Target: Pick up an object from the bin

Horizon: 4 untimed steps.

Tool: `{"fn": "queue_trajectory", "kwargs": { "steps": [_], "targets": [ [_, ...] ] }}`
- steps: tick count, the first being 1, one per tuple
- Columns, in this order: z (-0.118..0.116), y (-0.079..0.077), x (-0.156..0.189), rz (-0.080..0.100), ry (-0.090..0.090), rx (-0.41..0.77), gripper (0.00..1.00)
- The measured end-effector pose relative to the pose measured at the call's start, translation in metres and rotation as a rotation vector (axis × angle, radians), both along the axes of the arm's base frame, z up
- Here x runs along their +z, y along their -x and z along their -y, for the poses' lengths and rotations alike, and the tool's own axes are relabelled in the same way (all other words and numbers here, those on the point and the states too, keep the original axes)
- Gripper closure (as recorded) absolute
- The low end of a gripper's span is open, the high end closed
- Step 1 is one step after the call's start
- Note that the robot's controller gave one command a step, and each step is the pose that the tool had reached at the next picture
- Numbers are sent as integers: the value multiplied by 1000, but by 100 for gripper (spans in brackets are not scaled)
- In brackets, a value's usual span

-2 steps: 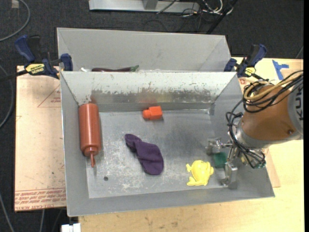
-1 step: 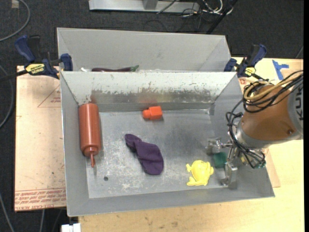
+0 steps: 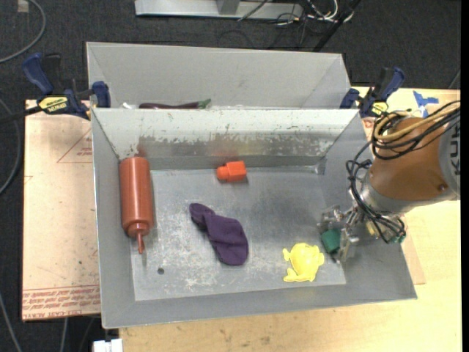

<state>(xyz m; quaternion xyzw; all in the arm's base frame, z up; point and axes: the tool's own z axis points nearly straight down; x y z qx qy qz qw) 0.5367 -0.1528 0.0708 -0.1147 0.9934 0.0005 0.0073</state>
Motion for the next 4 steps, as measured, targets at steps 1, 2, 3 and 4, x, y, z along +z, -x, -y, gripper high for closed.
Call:
{"fn": "queue_trajectory", "kwargs": {
  "steps": [1, 2, 3, 4],
  "targets": [
    [0, 0, 0, 0, 0, 0, 100],
    [0, -23, 107, 4, -1, 13, 100],
    [0, -23, 107, 4, -1, 12, 100],
    [-12, -33, 162, 1, -2, 6, 100]
  ]
}}
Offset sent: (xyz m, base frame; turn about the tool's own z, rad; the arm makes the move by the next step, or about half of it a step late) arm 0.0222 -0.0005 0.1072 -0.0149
